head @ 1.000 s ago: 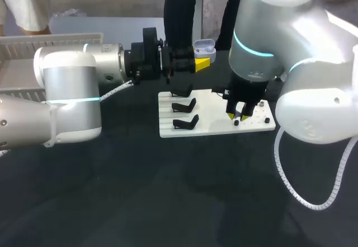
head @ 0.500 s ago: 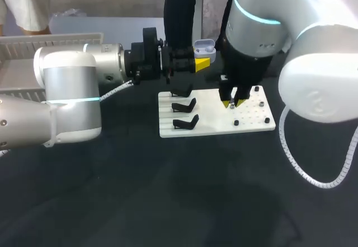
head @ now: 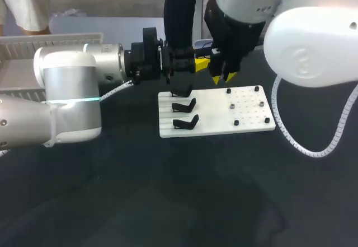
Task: Pick up each earbud case from the left stands, insert the matching earbuds, close the lid, and place the case in the box.
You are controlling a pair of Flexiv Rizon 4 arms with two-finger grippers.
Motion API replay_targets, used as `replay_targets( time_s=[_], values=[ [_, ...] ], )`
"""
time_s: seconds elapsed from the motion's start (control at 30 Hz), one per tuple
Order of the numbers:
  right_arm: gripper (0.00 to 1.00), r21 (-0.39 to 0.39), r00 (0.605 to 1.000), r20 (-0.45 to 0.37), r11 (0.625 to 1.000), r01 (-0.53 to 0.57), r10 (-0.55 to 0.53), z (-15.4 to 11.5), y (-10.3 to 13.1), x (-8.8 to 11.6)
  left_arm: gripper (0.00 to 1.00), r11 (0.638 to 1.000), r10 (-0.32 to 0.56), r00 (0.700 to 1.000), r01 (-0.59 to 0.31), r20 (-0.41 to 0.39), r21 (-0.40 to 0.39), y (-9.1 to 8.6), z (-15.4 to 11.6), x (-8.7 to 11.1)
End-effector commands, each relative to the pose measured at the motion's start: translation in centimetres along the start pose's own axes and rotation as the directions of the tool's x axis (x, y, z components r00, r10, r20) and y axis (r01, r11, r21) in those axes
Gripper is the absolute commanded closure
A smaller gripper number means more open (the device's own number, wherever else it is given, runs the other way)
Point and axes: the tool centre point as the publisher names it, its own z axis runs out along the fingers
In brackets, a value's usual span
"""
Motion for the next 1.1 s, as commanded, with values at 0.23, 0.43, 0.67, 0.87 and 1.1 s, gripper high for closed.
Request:
replay_targets(
  time_s=[0.23,0.43,0.67,0.87,1.1],
  values=[
    [1.00,0.001,1.000,-0.005,1.000,0.000,0.000,0.1,0.0,-0.1,1.00,1.000,0.004,1.000,-0.003,0.003,-0.007,-0.2,0.0,0.0],
    [1.00,0.001,1.000,-0.005,1.000,0.000,0.000,0.1,0.0,-0.1,1.00,1.000,0.004,1.000,-0.003,0.003,-0.007,-0.2,0.0,0.0],
    [1.00,0.081,0.998,-0.019,0.995,0.060,-0.059,-0.5,0.6,-1.0,1.00,1.000,0.004,1.000,-0.003,0.003,-0.007,-0.2,0.0,0.0],
    [1.00,0.099,0.996,0.009,0.991,0.092,-0.094,-1.6,1.1,-2.8,1.00,1.000,0.004,1.000,-0.003,0.003,-0.007,-0.2,0.0,0.0],
    [1.00,0.101,0.992,0.026,0.988,0.121,-0.124,-2.1,1.5,-5.0,1.00,1.000,0.004,1.000,-0.003,0.003,-0.007,-0.2,0.0,0.0]
  ],
)
